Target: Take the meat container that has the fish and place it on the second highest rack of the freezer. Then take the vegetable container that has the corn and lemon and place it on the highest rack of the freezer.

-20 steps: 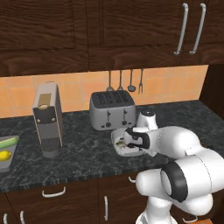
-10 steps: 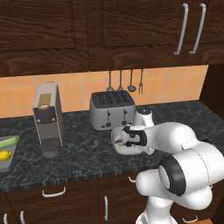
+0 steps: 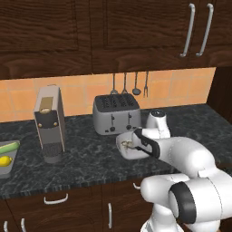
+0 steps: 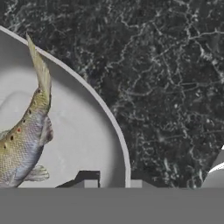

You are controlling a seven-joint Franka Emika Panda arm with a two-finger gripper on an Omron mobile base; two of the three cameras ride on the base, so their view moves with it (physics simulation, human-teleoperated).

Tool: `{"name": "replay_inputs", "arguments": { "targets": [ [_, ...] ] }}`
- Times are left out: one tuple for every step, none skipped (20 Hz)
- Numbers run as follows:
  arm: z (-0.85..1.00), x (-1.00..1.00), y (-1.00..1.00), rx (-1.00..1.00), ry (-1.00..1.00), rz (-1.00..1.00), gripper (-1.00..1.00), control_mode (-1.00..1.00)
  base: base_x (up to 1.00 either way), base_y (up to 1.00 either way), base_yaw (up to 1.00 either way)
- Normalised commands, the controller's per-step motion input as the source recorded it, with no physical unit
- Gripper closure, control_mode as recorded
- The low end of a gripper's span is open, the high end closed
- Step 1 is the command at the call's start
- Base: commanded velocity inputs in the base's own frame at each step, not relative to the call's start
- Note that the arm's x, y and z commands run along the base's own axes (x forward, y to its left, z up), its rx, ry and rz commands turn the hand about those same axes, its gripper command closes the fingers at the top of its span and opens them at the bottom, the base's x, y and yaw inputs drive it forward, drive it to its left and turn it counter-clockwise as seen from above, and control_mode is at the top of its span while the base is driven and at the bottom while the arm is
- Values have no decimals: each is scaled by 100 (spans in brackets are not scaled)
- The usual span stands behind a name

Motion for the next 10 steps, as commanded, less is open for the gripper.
{"name": "replay_inputs", "arguments": {
  "targets": [
    [16, -9, -27, 0, 0, 0, 100, -100, 0, 0, 0],
    [24, -9, -29, 0, 0, 0, 100, -100, 0, 0, 0],
    [36, -11, -35, 0, 0, 0, 100, -100, 0, 0, 0],
    [46, -9, -39, 0, 0, 0, 100, -100, 0, 0, 0],
    [51, 0, -38, 0, 3, 0, 100, -100, 0, 0, 0],
    [51, 0, -37, 0, 4, 0, 100, -100, 0, 0, 0],
    [56, 0, -41, 1, 3, 0, 100, -100, 0, 0, 0],
    [55, 0, -42, 3, 3, 0, 100, -100, 0, 0, 0],
    [57, 0, -44, 4, 3, 0, 100, -100, 0, 0, 0],
    [56, 0, -44, 5, 1, 0, 100, -100, 0, 0, 0]
  ]
}}
